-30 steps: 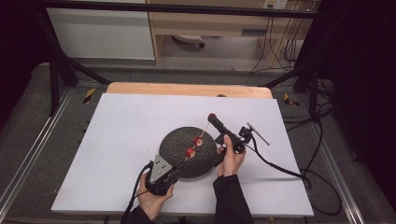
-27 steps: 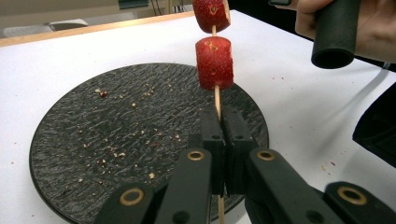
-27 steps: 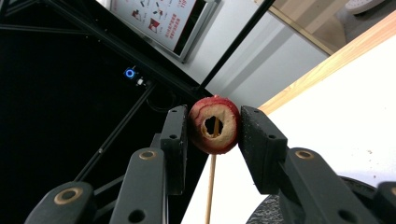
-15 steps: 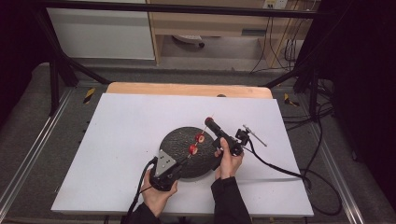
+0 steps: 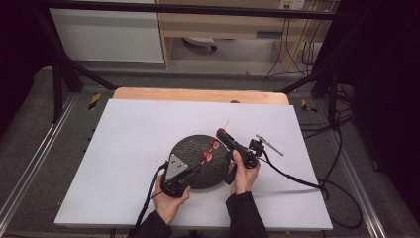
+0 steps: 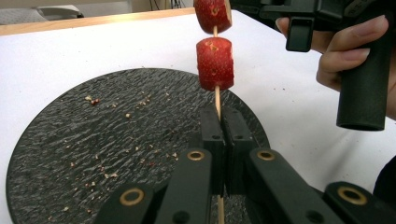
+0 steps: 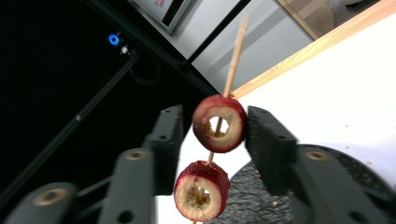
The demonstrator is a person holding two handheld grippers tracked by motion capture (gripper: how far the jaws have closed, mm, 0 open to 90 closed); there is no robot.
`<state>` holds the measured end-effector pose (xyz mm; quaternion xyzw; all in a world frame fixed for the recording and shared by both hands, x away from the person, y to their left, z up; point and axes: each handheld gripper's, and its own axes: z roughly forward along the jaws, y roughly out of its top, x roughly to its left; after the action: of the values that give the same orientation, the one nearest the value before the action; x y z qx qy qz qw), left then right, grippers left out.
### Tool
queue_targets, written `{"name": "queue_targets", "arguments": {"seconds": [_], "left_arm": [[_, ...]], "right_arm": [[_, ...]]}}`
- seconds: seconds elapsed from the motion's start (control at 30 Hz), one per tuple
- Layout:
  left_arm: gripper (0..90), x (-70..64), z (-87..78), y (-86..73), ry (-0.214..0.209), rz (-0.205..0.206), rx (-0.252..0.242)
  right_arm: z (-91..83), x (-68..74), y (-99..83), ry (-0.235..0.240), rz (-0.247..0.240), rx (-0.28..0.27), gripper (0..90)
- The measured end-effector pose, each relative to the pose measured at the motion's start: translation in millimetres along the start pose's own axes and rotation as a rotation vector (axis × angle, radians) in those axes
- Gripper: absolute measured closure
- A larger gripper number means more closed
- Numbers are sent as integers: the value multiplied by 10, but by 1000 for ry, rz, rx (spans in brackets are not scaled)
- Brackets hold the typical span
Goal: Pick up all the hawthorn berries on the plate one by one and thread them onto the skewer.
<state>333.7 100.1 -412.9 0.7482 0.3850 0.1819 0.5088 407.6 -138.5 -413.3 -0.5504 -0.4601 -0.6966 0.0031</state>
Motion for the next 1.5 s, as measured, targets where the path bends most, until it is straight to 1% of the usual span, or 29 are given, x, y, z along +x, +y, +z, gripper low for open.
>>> {"name": "queue_targets", "arguments": {"seconds": [0.1, 0.13, 0.2, 0.3, 0.37, 0.43, 0.5, 0.57, 0.63, 0.7, 0.77, 0.83, 0.9, 0.97, 1.03, 1.17, 1.23, 1.33, 1.37, 1.43, 1.5], "left_arm": [[888, 41, -29, -7, 1, 0, 7], [888, 59, -37, -11, 2, 2, 10], [888, 90, -41, -25, 2, -7, 17], [888, 139, -54, -44, 4, -3, 35], [888, 163, -64, -53, 3, -7, 42], [888, 192, -76, -53, -1, -6, 54], [888, 218, -88, -49, -7, -7, 62], [888, 239, -103, -42, -9, -2, 72], [888, 262, -125, -35, -17, 1, 82], [887, 288, -152, -28, -23, 9, 97], [887, 318, -182, -17, -31, 19, 108], [887, 347, -215, 2, -32, 25, 115], [888, 381, -251, 30, -38, 31, 123], [887, 415, -278, 66, -36, 39, 135], [887, 448, -294, 105, -35, 44, 149], [887, 496, -307, 175, -30, 62, 183], [887, 517, -294, 208, -30, 64, 198], [887, 555, -252, 254, -28, 68, 221], [887, 565, -232, 269, -30, 67, 228], [887, 581, -194, 291, -23, 78, 240], [887, 596, -144, 300, -16, 72, 250]], "right_arm": [[-32, 5, 33, -20, -60, 33, 461], [-42, 3, 44, -22, -86, 51, 439], [-67, -3, 67, -25, -125, 94, 386], [-101, -6, 92, -27, -188, 161, 298], [-131, -15, 111, -35, -251, 192, 249], [-152, -24, 132, -39, -297, 248, 182], [-186, -44, 149, -49, -358, 284, 125], [-223, -65, 156, -57, -391, 309, 90], [-256, -96, 159, -65, -422, 347, 57], [-303, -131, 161, -81, -480, 374, 53], [-346, -163, 164, -84, -507, 415, 24], [-398, -196, 174, -98, -552, 450, 17], [-466, -229, 185, -110, -578, 478, 5], [-523, -258, 192, -113, -593, 484, 5], [-590, -301, 199, -107, -619, 498, 5], [-697, -378, 206, -124, -646, 523, 5], [-747, -412, 201, -119, -664, 538, 5], [-829, -461, 192, -102, -676, 558, 5], [-856, -478, 192, -101, -680, 565, 5], [-901, -513, 190, -101, -683, 573, 5], [-941, -539, 185, -109, -690, 581, 5]]}}
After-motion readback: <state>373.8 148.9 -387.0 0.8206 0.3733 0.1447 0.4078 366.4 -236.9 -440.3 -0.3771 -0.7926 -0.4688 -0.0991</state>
